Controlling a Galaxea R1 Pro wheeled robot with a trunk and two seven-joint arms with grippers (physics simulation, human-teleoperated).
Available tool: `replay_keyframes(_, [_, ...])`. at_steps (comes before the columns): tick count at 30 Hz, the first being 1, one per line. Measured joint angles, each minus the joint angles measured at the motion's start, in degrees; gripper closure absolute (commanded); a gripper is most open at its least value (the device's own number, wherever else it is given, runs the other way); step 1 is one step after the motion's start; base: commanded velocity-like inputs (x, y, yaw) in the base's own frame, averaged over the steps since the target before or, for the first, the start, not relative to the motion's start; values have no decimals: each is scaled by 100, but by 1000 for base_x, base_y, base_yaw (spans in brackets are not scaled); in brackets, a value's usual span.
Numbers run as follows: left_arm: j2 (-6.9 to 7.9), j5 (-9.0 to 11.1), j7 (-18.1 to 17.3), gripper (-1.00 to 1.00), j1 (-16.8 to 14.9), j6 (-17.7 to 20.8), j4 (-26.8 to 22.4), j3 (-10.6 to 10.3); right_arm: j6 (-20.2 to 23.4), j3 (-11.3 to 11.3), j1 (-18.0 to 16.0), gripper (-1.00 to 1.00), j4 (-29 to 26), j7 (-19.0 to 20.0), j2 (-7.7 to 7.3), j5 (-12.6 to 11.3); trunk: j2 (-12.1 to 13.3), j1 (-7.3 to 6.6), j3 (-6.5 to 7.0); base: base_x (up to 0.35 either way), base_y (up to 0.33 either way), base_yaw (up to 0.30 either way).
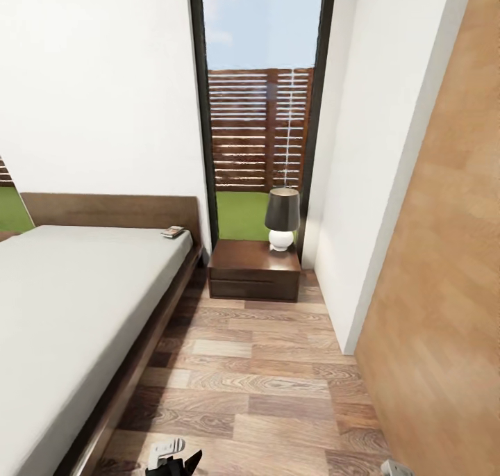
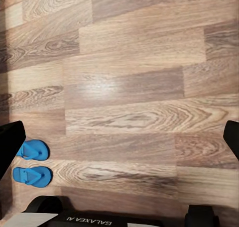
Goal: In the bedroom, move the book from the bed onto either nightstand, and place the two sandals side by side next to the bed.
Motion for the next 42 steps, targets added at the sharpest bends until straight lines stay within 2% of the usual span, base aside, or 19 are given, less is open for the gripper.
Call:
replay_keyframes(9, [0, 1, 0, -100, 0, -3, -3, 0, 2, 2, 0, -100, -7, 0, 0, 0, 0, 0, 0, 0, -172, -1])
replay_keyframes(29, [0, 1, 0, -100, 0, 2, -3, 0, 2, 0, 0, -100, -15, 0, 0, 0, 0, 0, 0, 0, -9, 0])
replay_keyframes(42, [0, 1, 0, -100, 0, 2, -2, 0, 4, 0, 0, -100, -15, 0, 0, 0, 520, -285, 233, 0, 0, 0])
